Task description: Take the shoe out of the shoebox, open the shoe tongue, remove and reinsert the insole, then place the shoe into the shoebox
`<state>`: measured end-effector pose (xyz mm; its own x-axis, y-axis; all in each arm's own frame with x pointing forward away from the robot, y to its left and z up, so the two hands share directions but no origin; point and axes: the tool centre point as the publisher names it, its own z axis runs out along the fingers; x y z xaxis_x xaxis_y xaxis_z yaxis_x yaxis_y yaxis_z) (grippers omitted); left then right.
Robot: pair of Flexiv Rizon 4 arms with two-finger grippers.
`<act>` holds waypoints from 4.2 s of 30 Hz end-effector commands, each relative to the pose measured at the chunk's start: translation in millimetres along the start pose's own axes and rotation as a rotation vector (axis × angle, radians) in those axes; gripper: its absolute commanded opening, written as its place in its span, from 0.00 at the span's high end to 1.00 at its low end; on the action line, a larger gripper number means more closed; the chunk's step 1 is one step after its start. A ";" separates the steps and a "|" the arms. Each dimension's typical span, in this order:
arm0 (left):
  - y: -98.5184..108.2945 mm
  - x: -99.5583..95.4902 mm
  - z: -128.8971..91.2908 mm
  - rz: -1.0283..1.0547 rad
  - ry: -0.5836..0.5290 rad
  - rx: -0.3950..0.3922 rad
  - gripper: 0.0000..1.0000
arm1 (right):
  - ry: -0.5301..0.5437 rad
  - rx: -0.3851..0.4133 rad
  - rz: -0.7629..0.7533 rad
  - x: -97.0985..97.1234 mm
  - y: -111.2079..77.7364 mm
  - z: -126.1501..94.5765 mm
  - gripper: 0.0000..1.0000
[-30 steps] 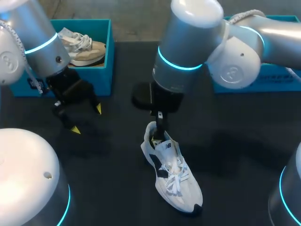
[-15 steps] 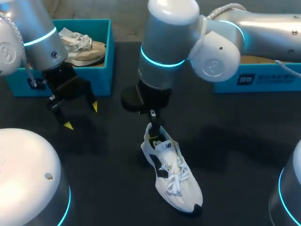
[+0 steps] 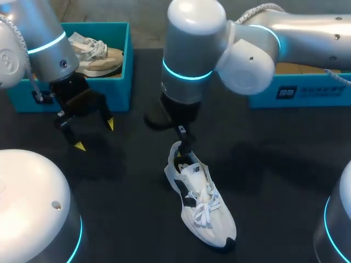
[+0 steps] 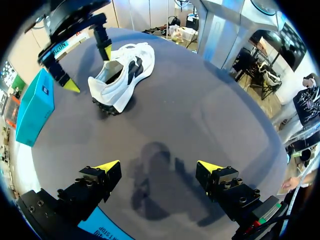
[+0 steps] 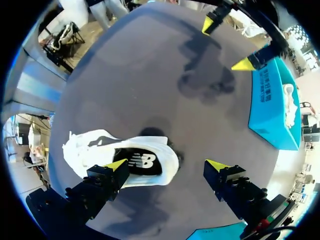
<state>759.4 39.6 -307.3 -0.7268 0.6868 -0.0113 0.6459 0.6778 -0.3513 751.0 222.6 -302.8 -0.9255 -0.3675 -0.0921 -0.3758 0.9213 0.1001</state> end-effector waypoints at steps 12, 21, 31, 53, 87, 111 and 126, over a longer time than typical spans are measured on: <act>-0.3 0.9 -0.5 0.000 0.000 -0.002 0.00 | 0.005 0.016 0.046 -8.3 -19.9 29.8 0.00; -0.3 0.9 -0.5 0.000 0.000 -0.002 0.00 | -0.007 0.025 0.032 -11.6 -24.9 51.8 0.00; -0.3 0.9 -0.5 0.000 0.000 -0.002 0.00 | 0.002 0.037 -0.001 -23.5 -19.7 77.4 0.00; -0.3 0.9 -0.5 0.000 0.000 -0.002 0.00 | 0.014 0.056 0.013 -11.0 -17.0 86.2 1.00; -0.3 0.9 -0.5 0.000 0.000 -0.002 0.00 | -0.130 0.173 0.018 -45.7 -126.7 -92.6 1.00; -0.3 0.9 -0.5 0.000 0.000 -0.002 0.00 | -0.180 0.178 0.004 -72.3 -142.8 -102.6 1.00; -0.3 0.9 -0.5 0.000 0.000 -0.002 0.00 | -0.132 0.268 -0.122 -155.8 -265.1 -155.4 1.00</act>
<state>759.7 39.7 -307.0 -0.7264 0.6872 -0.0106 0.6459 0.6774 -0.3521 965.3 30.6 -169.9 -0.8409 -0.4746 -0.2600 -0.4341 0.8785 -0.1996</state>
